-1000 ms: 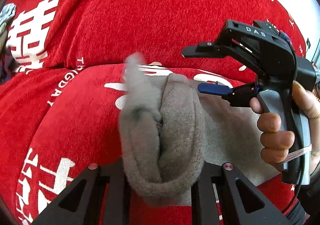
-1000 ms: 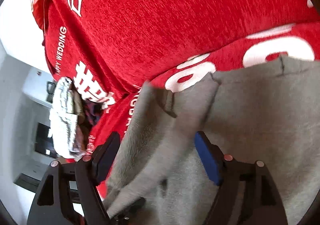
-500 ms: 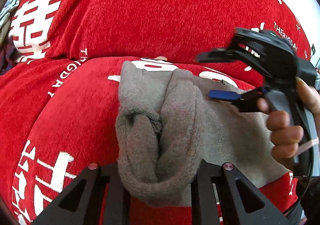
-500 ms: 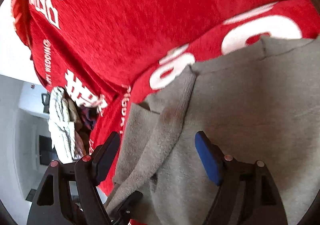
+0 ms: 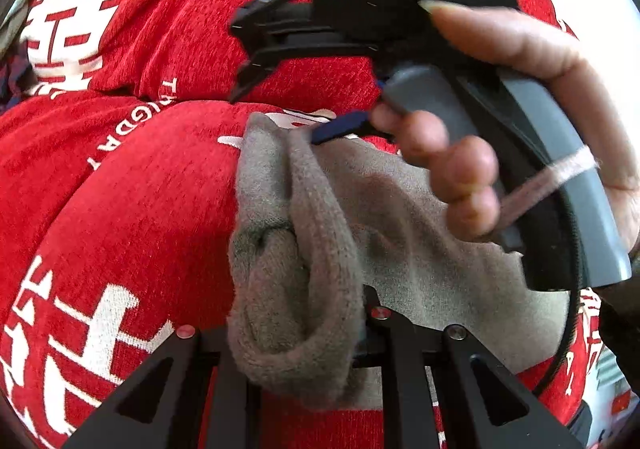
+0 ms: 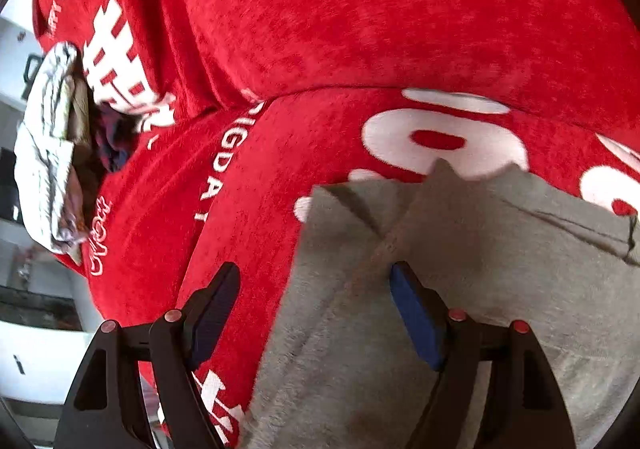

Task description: Fold small clothes

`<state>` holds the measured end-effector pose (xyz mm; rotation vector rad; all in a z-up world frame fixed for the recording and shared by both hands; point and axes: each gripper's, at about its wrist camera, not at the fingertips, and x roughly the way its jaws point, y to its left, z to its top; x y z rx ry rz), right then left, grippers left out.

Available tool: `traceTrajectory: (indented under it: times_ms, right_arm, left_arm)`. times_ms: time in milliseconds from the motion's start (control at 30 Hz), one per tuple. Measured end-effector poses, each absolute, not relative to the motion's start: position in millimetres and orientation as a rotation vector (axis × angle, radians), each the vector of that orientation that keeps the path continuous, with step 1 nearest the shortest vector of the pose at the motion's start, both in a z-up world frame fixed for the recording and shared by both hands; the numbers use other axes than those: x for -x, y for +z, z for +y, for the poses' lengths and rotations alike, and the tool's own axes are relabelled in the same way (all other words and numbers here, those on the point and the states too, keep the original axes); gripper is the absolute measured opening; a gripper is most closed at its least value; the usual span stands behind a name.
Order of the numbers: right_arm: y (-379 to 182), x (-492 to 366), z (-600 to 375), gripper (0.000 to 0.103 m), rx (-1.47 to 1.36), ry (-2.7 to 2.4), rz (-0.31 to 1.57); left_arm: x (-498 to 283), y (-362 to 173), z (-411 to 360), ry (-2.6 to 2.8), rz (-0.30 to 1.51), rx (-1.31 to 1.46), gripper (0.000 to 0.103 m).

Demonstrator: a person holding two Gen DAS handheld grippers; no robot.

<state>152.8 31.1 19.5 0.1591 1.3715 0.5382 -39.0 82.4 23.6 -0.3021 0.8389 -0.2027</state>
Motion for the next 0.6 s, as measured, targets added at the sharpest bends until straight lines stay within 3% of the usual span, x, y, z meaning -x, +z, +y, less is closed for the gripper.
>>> traceTrajectory:
  times_ms: [333, 533, 600]
  right_arm:
    - [37, -140, 46, 0.080, 0.093, 0.409, 1.317]
    - [0, -150, 57, 0.080, 0.096, 0.366, 1.458]
    - [-11, -151, 67, 0.087, 0.156, 0.344, 1.467]
  left_arm:
    - [36, 19, 89, -0.223, 0.838, 0.361, 0.018]
    - [36, 18, 89, -0.211, 0.841, 0.354, 0.018]
    - [36, 17, 89, -0.206, 0.845, 0.351, 0.018]
